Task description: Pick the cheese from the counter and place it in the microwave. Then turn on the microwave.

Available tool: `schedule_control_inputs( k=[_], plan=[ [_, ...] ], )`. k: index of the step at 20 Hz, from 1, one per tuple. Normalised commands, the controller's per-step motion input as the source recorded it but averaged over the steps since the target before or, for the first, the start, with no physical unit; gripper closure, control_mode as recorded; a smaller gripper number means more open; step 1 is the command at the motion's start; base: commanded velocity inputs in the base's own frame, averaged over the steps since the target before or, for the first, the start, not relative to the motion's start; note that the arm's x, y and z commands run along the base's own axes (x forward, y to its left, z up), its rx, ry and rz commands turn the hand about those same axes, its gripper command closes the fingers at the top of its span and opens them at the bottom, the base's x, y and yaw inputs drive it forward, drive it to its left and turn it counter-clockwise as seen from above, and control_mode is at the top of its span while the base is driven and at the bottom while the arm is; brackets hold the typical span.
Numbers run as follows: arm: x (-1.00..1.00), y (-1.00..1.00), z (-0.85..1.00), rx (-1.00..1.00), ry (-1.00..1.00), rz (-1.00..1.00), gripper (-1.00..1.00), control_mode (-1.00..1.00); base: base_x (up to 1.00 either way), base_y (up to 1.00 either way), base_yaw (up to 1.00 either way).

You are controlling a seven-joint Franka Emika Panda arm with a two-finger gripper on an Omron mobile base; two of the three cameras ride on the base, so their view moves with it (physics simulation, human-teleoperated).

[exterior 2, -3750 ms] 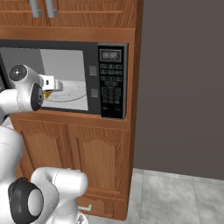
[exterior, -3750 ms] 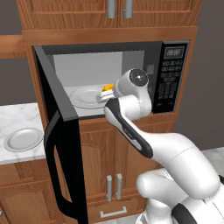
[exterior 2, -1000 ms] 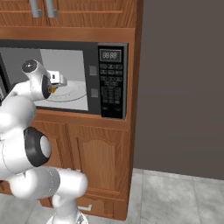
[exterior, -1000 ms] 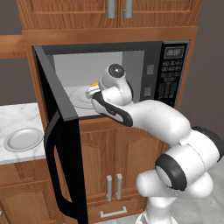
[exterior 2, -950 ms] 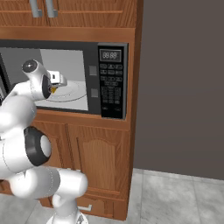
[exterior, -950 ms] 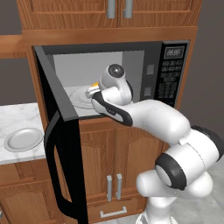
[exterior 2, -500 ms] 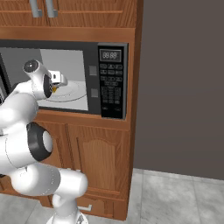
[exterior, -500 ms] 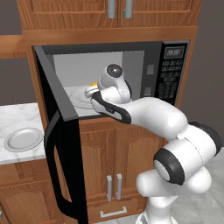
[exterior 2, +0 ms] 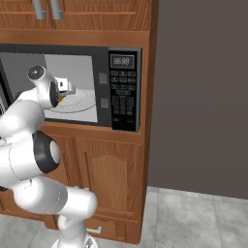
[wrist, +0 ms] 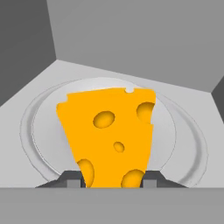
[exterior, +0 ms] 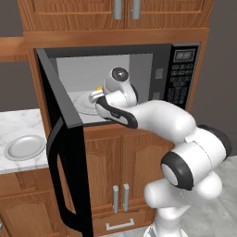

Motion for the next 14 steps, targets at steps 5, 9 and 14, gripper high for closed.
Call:
schedule_control_inputs(
  k=[5,9,14],
  plan=[
    [0.10,0.03,-0.04,0.00,0.01,0.00,1.00,-1.00,0.00,0.00,0.00],
    [0.08,0.03,-0.08,0.00,0.01,0.00,1.00,-1.00,0.00,0.00,0.00],
    [0.07,0.03,-0.10,0.00,0.01,0.00,1.00,-1.00,0.00,0.00,0.00]
  ],
)
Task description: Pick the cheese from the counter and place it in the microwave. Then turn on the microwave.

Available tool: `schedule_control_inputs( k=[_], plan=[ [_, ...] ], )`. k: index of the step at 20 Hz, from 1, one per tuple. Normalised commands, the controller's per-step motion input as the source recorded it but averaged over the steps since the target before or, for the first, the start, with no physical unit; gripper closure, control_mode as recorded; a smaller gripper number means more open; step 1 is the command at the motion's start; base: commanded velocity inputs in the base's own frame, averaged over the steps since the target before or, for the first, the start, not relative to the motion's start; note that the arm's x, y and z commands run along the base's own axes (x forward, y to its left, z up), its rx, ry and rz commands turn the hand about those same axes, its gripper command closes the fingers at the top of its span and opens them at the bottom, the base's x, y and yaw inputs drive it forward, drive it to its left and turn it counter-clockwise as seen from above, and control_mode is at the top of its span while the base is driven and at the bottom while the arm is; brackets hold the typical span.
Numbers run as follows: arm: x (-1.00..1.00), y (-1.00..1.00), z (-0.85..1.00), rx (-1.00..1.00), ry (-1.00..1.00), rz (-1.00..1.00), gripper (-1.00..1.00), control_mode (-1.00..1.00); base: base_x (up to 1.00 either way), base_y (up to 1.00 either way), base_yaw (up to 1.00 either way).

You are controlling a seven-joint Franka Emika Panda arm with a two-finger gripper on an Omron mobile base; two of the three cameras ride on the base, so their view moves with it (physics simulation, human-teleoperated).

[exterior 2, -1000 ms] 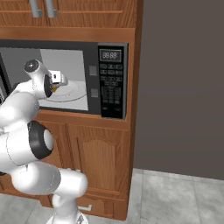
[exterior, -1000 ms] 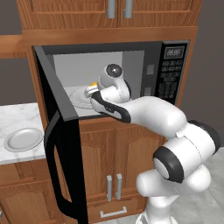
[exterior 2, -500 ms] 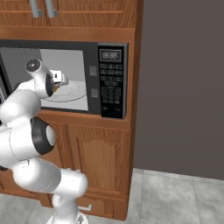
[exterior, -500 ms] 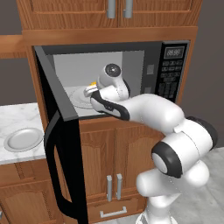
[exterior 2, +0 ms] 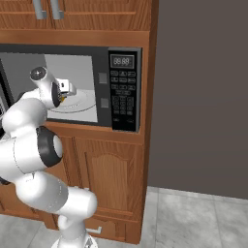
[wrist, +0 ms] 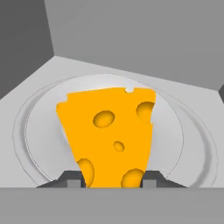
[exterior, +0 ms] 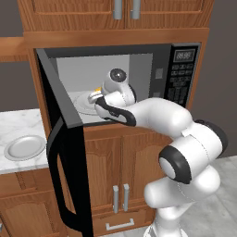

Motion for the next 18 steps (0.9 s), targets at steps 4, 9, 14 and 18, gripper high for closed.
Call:
schedule_control_inputs(
  k=[4,9,14,18],
  plan=[
    [0.06,0.02,-0.09,0.00,0.00,0.00,1.00,-1.00,0.00,0.00,0.00],
    [0.06,0.02,-0.08,0.00,0.00,0.00,1.00,-1.00,0.00,0.00,0.00],
    [0.07,0.02,-0.08,0.00,0.00,0.00,1.00,-1.00,0.00,0.00,0.00],
    [0.08,0.00,-0.04,0.00,0.00,0.00,1.00,-1.00,0.00,0.00,0.00]
  ],
)
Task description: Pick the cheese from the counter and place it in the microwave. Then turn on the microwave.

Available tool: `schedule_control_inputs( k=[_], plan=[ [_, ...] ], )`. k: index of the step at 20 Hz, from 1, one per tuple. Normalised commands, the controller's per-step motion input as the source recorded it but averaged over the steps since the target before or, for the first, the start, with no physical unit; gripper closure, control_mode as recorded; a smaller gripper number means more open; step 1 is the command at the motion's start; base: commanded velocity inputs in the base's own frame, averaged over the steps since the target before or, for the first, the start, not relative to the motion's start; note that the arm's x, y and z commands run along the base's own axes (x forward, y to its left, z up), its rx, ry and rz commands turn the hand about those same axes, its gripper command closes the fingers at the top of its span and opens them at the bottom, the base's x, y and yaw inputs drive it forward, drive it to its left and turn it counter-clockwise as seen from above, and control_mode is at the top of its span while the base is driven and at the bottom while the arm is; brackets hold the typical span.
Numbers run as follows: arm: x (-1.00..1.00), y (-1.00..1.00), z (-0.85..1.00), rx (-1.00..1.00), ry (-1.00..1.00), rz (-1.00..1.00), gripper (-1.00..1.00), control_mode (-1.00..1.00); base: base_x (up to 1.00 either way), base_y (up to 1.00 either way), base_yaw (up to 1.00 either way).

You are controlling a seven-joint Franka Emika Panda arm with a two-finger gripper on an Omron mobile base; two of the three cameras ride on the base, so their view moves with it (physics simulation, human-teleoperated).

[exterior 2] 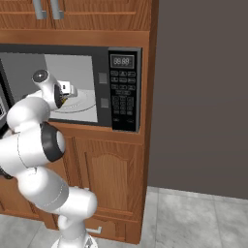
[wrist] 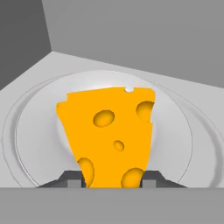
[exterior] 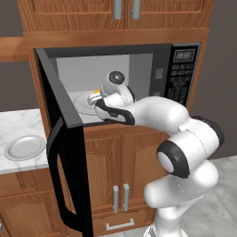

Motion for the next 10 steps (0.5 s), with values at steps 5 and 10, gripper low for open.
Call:
schedule_control_inputs(
  k=[5,10],
  plan=[
    [0.10,0.00,0.00,0.00,0.00,0.00,1.00,-1.00,0.00,0.00,0.00],
    [0.10,0.00,0.00,0.00,0.00,0.00,1.00,-1.00,0.00,0.00,0.00]
  ],
)
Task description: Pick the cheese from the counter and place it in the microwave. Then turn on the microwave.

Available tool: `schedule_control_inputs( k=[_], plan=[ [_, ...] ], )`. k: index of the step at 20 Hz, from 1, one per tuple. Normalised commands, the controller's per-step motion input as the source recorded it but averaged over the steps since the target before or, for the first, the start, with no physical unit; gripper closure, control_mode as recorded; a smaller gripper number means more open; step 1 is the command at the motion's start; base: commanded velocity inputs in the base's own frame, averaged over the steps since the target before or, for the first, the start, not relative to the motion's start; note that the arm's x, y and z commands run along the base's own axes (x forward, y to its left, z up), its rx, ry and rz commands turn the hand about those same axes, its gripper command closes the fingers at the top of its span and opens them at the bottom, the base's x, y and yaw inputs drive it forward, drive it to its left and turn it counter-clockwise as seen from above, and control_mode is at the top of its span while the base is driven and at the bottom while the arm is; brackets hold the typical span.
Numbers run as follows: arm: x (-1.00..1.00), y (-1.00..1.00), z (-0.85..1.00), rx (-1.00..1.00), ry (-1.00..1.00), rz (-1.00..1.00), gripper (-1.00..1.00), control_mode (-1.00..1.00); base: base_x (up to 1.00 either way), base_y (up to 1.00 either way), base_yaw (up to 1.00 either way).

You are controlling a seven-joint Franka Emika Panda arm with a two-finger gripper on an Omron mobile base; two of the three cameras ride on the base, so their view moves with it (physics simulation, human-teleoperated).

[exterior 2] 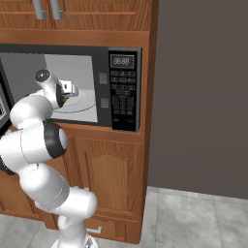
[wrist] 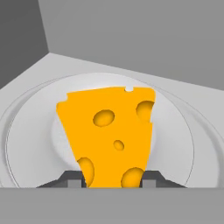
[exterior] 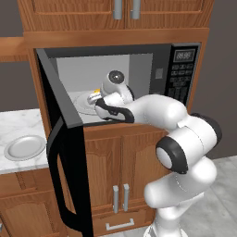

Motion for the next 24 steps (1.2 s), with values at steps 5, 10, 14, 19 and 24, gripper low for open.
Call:
schedule_control_inputs(
  k=[5,10,14,19,24],
  plan=[
    [0.04,0.00,-0.02,0.00,0.00,0.00,1.00,-1.00,0.00,0.00,0.00],
    [0.06,0.01,-0.03,0.00,0.00,0.00,1.00,-1.00,0.00,0.00,0.00],
    [0.06,0.01,-0.03,0.00,0.00,-0.01,1.00,-1.00,0.00,0.00,0.00],
    [0.06,0.00,-0.01,0.00,0.00,0.00,1.00,-1.00,0.00,0.00,0.00],
    [0.05,0.01,0.00,0.00,0.00,-0.01,1.00,-1.00,0.00,0.00,0.00]
  ],
)
